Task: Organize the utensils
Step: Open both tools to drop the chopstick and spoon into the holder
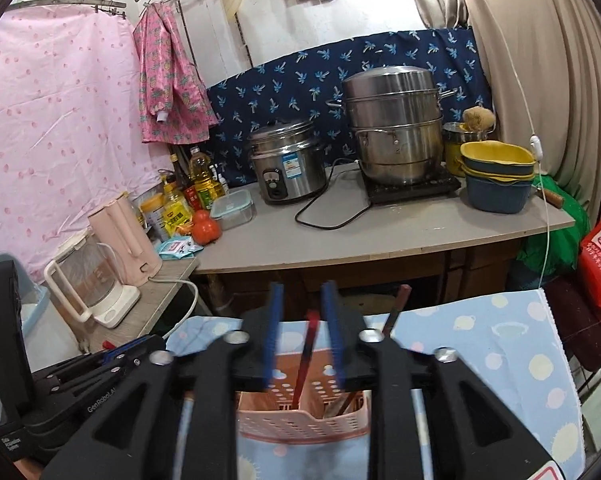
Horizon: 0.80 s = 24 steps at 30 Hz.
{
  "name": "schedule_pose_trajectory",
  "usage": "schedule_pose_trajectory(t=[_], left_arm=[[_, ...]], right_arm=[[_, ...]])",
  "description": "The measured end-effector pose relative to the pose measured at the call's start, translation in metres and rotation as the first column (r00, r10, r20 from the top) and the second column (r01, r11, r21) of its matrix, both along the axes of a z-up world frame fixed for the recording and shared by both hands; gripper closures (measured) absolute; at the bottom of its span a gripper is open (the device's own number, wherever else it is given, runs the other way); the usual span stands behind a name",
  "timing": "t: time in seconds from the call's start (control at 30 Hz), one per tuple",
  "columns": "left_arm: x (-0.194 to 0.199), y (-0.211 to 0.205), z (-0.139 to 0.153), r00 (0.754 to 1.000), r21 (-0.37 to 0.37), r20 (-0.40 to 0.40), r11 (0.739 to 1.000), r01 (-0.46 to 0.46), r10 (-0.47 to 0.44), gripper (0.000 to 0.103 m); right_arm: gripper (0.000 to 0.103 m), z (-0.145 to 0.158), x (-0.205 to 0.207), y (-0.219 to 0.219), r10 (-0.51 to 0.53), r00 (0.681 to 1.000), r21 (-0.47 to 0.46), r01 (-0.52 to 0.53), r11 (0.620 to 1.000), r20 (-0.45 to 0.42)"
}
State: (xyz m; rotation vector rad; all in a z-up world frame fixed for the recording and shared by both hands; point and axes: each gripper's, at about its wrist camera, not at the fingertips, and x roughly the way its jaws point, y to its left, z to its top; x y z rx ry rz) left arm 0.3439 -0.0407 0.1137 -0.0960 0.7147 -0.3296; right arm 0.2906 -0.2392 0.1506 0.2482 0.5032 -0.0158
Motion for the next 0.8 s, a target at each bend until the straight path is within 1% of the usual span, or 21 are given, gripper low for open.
schedule_pose_trajectory(t=[0.03,0.07,0.13,0.47,0.8], left_arm=[[-0.001,0.001,0.001,1.000,0.003,0.004,1.000,-0.009,0.009,0.072],[-0.003,0.001,0.002,1.000,0.010,0.015,1.000,-0.021,0.021,0.065],[-0.006,0.001,0.004,0.999,0.021,0.031,0.999,-0.025,0.024,0.064],[-0.034,0.010,0.021,0.998,0.010,0.063,1.000,-0.021,0.021,0.064],[-0.079,0.017,0.035,0.996,0.004,0.085,1.000,-0.005,0.005,0.065]], right_arm=[[0.066,0.000,-0.003,-0.001,-0.007,1.000,0.000,0.007,1.000,0.008],[0.066,0.001,-0.006,-0.002,-0.008,1.000,-0.001,0.008,1.000,0.010],[0.066,0.001,-0.010,-0.002,-0.011,1.000,-0.007,0.011,1.000,0.012],[0.066,0.007,-0.039,0.000,-0.011,1.000,-0.032,0.012,0.999,0.009],[0.066,0.012,-0.089,0.009,0.004,1.000,-0.051,-0.004,0.999,0.008]])
